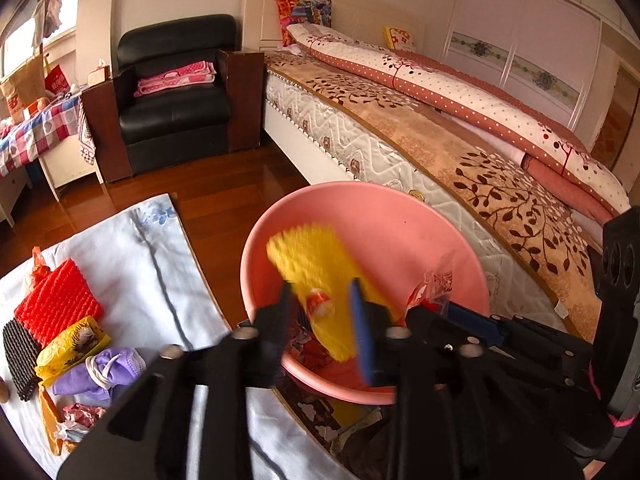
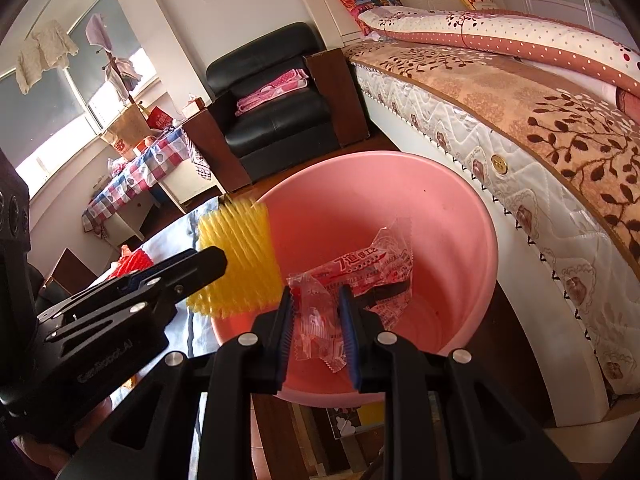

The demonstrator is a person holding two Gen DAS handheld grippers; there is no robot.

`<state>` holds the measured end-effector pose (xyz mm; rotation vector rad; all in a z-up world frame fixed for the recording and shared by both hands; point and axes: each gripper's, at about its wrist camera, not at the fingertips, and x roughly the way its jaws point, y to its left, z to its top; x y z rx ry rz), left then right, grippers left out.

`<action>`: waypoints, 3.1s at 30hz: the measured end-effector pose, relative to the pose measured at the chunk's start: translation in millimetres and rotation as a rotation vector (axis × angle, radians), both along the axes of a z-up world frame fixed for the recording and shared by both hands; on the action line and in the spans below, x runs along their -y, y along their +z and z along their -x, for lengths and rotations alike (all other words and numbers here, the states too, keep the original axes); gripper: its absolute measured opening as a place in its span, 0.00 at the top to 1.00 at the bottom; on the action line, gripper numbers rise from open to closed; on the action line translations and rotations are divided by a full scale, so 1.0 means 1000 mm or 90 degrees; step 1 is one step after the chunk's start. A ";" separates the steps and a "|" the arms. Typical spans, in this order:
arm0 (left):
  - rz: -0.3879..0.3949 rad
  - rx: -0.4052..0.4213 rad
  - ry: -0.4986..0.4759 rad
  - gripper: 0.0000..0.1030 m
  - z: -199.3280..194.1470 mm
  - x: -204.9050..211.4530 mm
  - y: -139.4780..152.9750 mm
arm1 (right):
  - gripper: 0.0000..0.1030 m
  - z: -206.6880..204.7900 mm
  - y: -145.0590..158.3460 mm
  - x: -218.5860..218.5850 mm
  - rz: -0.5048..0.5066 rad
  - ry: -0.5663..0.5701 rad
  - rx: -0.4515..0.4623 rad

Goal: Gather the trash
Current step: 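Carry the yellow mesh in the left tool while the right tool carries the wrapper over the bucket, then open the right tool to drop the snack wrapper into the bucket, then move both open tools back over the remaining trash on the table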

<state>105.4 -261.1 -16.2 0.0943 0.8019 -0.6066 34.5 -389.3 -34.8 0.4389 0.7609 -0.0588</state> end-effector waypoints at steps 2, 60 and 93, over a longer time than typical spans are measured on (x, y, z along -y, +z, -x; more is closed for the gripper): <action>0.006 0.000 0.003 0.61 0.000 -0.002 0.001 | 0.78 0.000 0.000 0.000 0.000 0.000 0.000; -0.025 0.066 0.185 0.58 0.055 -0.132 0.036 | 0.55 0.030 0.049 -0.106 0.056 0.117 0.063; -0.022 -0.077 0.301 0.58 0.058 -0.278 -0.029 | 0.55 0.010 0.014 -0.200 0.057 0.277 0.004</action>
